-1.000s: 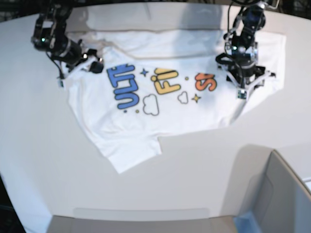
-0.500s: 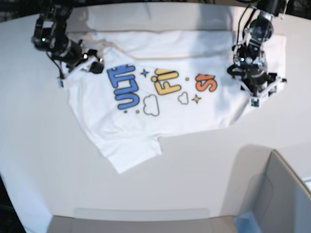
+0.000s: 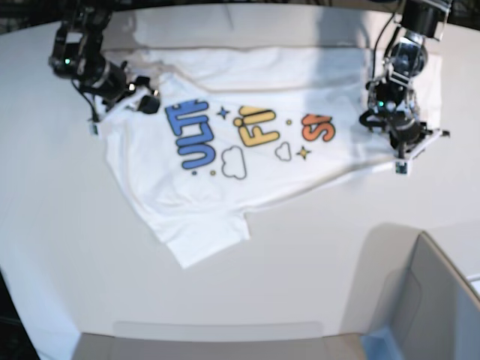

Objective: Layout the t-shirt on the table in an organized manner, then fold the t-shirt properly
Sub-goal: 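Grasp the shirt body with the left gripper and pull it toward the collar, then move the right gripper down to the hem corner and grasp it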

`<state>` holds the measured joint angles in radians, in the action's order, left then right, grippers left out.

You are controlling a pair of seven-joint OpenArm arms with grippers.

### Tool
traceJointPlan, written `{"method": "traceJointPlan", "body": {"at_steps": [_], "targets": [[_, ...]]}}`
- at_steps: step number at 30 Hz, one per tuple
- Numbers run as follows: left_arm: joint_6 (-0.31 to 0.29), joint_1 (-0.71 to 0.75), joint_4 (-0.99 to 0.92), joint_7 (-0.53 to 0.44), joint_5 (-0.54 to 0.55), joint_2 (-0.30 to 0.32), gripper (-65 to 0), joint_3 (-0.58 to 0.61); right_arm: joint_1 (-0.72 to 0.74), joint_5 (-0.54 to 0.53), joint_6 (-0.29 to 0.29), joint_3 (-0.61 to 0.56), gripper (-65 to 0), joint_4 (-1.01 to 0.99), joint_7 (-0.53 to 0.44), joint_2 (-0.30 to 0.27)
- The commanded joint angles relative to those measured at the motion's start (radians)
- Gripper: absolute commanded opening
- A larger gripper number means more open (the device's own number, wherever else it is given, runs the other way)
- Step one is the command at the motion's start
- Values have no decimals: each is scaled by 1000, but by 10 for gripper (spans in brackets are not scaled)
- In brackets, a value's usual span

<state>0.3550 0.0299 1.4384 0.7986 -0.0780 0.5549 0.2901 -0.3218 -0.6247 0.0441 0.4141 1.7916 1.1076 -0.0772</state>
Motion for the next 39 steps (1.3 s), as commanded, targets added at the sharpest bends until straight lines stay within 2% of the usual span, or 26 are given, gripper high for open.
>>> {"method": "traceJointPlan", "body": {"at_steps": [1,5,9,13,17,21,31,35,39], "targets": [[13,-35,-3,-11,-18,23,-650,-7,-12,61,-22,1,-451,-6,41,-5],[13,-86,-58,-12,-18,26,-644,-5,-13,61,-22,1,-451,-6,42,-5],[13,-86,-21,-9,-53,72,-644,-4,-15,61,-22,1,-451,-5,42,-3],[13,-72,-14,-6,-185,70,-644,-4,-15,61,-22,1,-451,-5,42,-3],[13,6,-4,-6,-317,66,-644,-4,-13,61,-22,1,-451,-5,42,-3],[11,64,37,-6,-394,66,-644,-4,-9,62,-23,1,-451,-5,42,18],[11,187,173,-6,-411,50,-644,-5,-9,59,-22,1,-451,18,42,26],[11,189,170,-6,-403,41,-644,-5,-10,59,-16,-16,-451,109,42,23],[9,189,169,-6,-403,6,-644,-5,3,59,-16,-73,-451,228,41,-2]]}}
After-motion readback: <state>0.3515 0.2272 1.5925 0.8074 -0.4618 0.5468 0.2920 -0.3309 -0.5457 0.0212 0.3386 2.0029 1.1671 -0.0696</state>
